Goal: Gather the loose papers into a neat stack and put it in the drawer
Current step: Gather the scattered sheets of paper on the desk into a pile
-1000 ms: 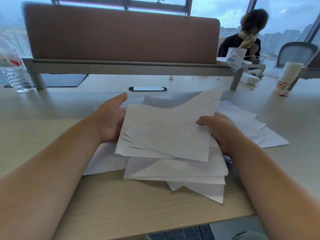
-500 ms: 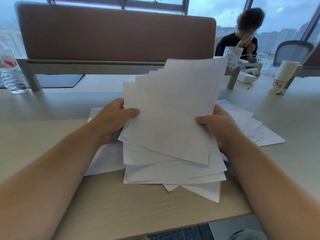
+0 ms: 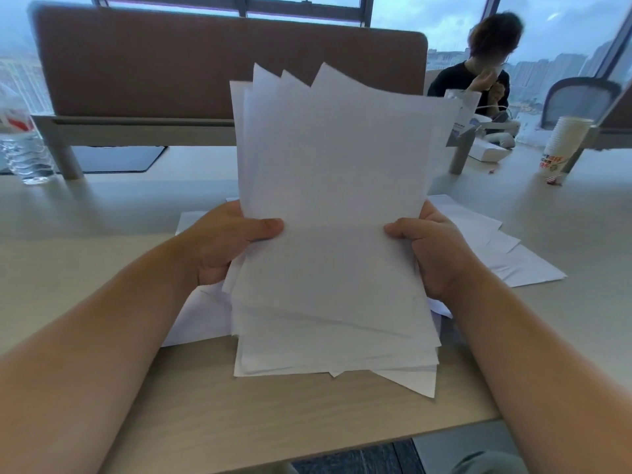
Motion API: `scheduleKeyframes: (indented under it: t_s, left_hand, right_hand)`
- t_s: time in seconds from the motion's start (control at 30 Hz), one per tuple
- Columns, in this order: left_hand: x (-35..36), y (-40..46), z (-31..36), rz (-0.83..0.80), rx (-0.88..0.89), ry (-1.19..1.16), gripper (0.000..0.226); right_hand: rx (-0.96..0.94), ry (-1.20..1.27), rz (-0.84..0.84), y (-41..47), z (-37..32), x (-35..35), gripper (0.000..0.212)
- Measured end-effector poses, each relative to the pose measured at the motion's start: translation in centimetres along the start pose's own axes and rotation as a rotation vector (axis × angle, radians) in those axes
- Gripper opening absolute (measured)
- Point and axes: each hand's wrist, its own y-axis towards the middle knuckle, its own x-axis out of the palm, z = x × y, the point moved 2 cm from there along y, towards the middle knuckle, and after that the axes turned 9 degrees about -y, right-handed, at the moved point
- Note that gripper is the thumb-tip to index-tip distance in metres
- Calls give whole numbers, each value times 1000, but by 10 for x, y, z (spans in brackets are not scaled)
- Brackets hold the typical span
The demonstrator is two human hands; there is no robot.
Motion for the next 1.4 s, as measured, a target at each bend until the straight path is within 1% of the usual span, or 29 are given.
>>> scheduleKeyframes:
  t_s: [0.07,0.17,0.23,0.3,0.37,0.43,0.5,0.53,0.57,0.6,0.63,0.7,0.77,0.8,0.83,0.87,0.93,0.97,1.07,1.13,1.27,1.33,1.4]
  left_hand:
    - [-2,2,4,93,50,60,19]
    - [-5,4,4,183,82,92,15]
    - [-4,5,0,166,49,70,16]
    - [-1,5,-5,90,-6,12,17]
    - [1,5,-7,60,5,8,22]
    - [0,5,-7,127,77,63,25]
    - [3,5,-7,201,136,86,21]
    - [2,3,-5,236,163,83,20]
    - [2,4,-6,264,172,64,20]
    - [2,5,-7,279,169,35,20]
    - [0,5,-7,286,167,-3,20]
    - [-1,4,-6,288,152,-75,23]
    - [-1,6,-6,288,146,-99,31]
    - [0,5,-6,285,153,-90,32]
    - [2,4,-6,277,163,-81,32]
    - [4,3,-6,270,173,-75,31]
    - [7,1,-6,258,185,-66,30]
    - [7,0,-7,254,185,-61,29]
    - [2,0,-7,264,172,-67,20]
    - [-2,4,-10,247,166,-73,21]
    - [-8,9,-14,212,154,-45,21]
    - [-10,12,-16,206,149,-33,20]
    - [-13,14,-18,207,147,-24,19]
  right_hand:
    - [-8,-34,7,2,3,1,46]
    - [-35,-98,33,4,6,2,46]
    - [-47,-113,53,1,6,3,47]
    - [-63,-140,80,0,7,1,47]
    - [-82,-170,97,0,7,-1,44]
    - [-111,-255,123,2,9,3,34]
    - [-149,-414,193,4,9,0,23]
    - [-160,-517,218,5,6,-1,23]
    - [-146,-651,258,5,3,-7,28]
    - [-93,-814,300,6,-2,-16,40]
    - [8,-993,306,8,-5,-27,55]
    - [299,-1298,240,9,-8,-54,85]
    - [550,-1435,164,3,-8,-75,120]
    - [611,-1477,119,1,-6,-81,129]
    - [632,-1516,70,-2,-5,-86,128]
    - [618,-1544,30,-5,-6,-90,122]
    - [562,-1570,-6,-7,-9,-93,112]
    - [544,-1577,-14,-8,-11,-94,111]
    - [517,-1579,18,-6,-16,-98,119]
    - [505,-1513,73,-9,-21,-99,114]
    - [401,-1253,243,-14,-24,-101,76]
    - [350,-1000,319,-17,-20,-102,54]
    - [295,-760,378,-20,-16,-102,38]
